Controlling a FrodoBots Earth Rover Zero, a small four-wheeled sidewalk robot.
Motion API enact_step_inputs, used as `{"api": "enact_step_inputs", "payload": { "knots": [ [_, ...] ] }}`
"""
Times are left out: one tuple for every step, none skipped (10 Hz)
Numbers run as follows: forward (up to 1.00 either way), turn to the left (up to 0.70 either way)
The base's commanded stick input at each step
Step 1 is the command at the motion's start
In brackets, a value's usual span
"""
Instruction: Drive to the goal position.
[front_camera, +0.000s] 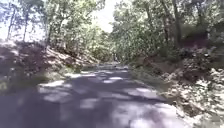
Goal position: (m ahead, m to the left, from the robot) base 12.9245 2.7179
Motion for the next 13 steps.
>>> {"api": "enact_step_inputs", "payload": {
  "knots": [
    [0.45,0.0],
    [0.45,0.0],
    [0.45,0.0],
    [0.45,0.0],
    [0.45,0.0],
    [0.45,0.0],
    [0.45,0.0],
    [0.45,0.0],
    [0.45,0.0],
    [0.45,0.0],
    [0.45,0.0],
    [0.45,0.0],
    [0.45,0.0]
  ]
}}
